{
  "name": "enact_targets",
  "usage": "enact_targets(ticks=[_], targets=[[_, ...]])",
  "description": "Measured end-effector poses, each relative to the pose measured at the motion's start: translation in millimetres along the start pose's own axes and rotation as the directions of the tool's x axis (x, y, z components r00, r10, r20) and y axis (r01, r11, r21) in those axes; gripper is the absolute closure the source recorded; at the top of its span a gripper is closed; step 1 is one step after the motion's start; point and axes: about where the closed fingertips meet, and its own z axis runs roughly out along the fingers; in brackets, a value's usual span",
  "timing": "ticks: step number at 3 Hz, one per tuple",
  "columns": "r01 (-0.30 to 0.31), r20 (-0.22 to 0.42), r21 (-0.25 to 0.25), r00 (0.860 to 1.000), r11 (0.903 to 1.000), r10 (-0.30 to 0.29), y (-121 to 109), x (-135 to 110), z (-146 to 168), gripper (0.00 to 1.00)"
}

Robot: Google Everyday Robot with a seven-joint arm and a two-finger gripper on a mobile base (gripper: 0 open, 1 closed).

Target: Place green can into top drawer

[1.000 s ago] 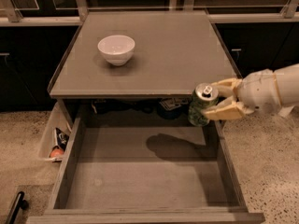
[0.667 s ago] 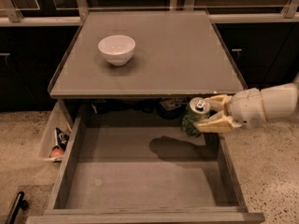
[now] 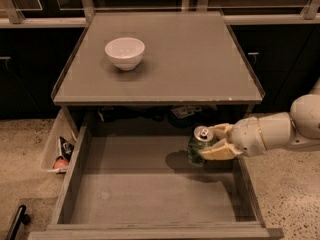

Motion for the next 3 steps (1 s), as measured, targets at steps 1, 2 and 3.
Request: enact_targets(ticks=[1, 2, 3], targets=[[0.004, -0.041, 0.012, 0.999, 0.9999, -0.004, 1.8, 23.7, 19.0, 1.00], [0.057, -0.085, 0.069, 0.995, 0.9960, -0.051, 4.9, 40.2, 33.0, 1.00], [0.130, -0.099, 0.138, 0.988, 0.9818, -0.117, 8.6, 49.2, 45.4, 1.00]])
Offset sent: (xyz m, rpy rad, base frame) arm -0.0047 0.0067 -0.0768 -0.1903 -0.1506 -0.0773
